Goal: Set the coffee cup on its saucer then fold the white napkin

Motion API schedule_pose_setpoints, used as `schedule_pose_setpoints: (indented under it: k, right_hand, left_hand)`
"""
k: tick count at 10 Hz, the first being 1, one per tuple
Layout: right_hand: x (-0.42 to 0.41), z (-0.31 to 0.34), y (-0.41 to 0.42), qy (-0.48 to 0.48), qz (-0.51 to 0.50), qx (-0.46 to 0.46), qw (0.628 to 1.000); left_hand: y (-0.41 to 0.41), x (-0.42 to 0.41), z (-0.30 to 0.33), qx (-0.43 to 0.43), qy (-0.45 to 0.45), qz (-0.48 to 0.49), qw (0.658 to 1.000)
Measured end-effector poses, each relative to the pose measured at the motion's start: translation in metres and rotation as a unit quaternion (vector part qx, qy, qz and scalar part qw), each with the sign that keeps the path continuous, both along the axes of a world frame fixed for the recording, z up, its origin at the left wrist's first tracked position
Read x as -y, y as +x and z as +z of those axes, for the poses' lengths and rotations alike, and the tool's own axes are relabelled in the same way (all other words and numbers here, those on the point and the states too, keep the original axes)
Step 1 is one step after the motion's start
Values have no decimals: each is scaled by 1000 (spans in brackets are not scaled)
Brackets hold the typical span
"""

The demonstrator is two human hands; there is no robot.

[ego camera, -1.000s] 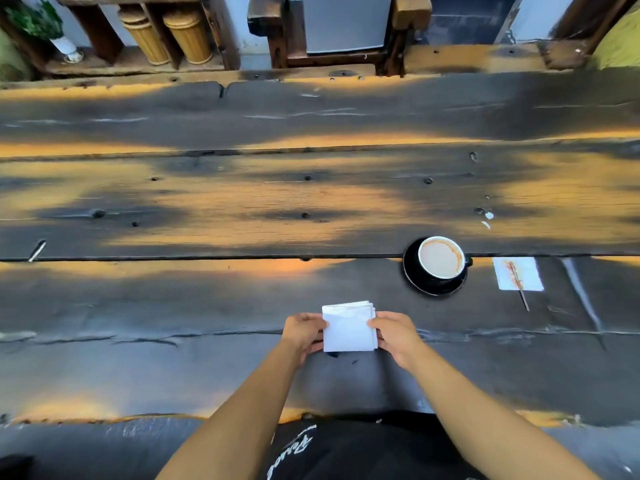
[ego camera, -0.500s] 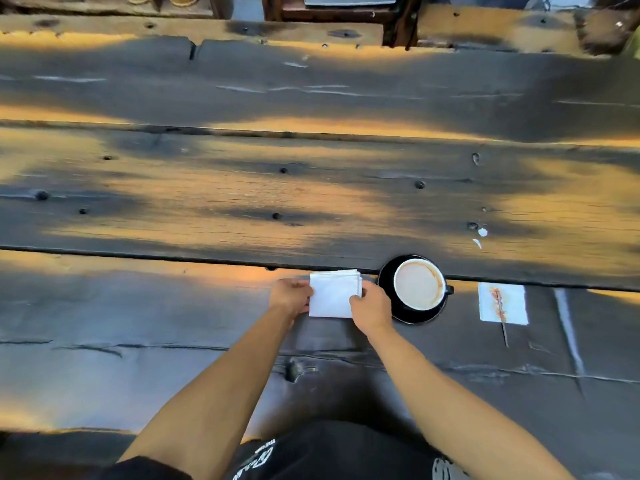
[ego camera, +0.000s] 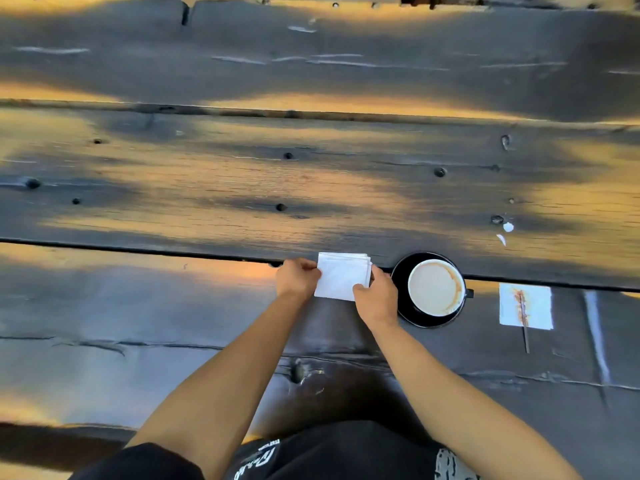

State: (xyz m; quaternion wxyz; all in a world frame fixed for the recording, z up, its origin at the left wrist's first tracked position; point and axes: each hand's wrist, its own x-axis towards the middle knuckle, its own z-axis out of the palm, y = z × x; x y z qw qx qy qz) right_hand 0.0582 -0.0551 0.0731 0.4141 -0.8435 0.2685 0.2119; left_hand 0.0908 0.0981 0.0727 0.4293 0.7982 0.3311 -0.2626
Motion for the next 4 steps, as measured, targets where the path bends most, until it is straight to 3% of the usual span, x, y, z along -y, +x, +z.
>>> schedule_pose_setpoints:
  k: [2, 4]
  right_hand:
    - [2, 12, -24, -56, 35, 26, 997]
    - [15, 30, -72, -137, 110, 47, 983]
  left_hand:
    - [-21, -9, 16, 35, 83, -96, 991]
    - [-71, -13, 27, 58, 93, -207, 972]
